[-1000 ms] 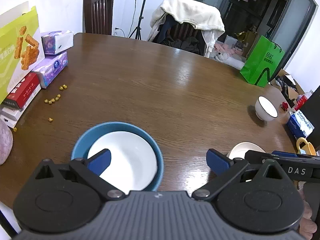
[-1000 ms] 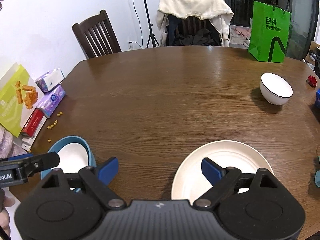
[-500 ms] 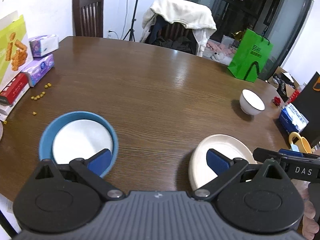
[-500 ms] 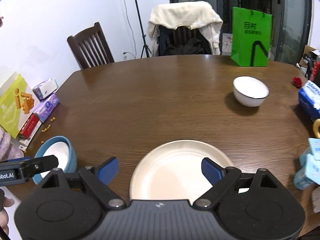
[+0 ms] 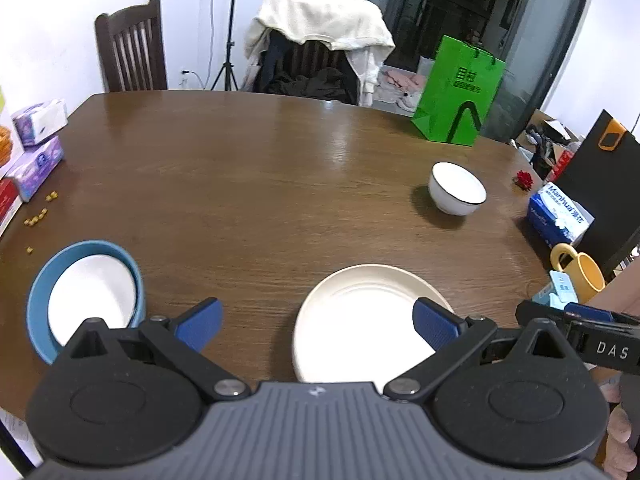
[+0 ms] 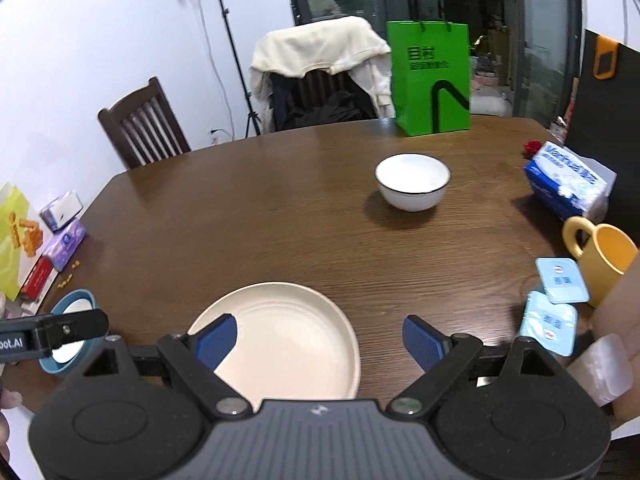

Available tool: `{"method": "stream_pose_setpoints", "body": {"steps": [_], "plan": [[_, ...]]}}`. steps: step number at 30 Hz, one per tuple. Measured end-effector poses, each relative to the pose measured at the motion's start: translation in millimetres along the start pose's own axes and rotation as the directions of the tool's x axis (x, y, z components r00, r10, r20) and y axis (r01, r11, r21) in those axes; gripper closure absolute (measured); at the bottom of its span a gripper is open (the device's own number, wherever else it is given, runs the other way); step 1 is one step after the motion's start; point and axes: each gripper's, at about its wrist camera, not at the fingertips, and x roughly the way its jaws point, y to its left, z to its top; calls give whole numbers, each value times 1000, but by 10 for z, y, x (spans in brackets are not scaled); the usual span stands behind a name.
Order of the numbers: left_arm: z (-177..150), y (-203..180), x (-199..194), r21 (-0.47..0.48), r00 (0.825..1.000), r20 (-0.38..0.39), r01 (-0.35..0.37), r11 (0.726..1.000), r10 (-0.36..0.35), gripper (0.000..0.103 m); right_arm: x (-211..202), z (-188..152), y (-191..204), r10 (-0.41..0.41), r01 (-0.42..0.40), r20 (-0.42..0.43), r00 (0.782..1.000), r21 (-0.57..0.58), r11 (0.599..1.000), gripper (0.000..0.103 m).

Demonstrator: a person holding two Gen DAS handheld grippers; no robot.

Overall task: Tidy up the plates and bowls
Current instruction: 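Withdraw both open tools and move toward the black-rimmed white bowl, then lower both open grippers onto the rim of the black-rimmed white bowl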

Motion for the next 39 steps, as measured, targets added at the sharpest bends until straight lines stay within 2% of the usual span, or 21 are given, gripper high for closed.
{"method": "stream_pose_setpoints", "body": {"steps": [13, 25, 31, 39], "plan": [[310, -534, 302, 81, 999, -30, 40, 996, -37, 0, -42, 28, -576, -44, 39, 40, 998, 128, 991, 13], [635, -798, 700, 121, 995, -61, 92, 988, -85, 0, 98, 103, -937, -97, 91, 23, 995, 197, 976, 13], [848, -861, 920, 116, 993, -66, 106, 988, -99, 0, 228, 233, -1074, -139, 132, 15, 990, 220, 966, 13], [1171, -944, 1221, 119, 993, -65, 109, 987, -102, 0, 457, 544, -1150, -139, 122, 54, 989, 242, 963, 13]]}}
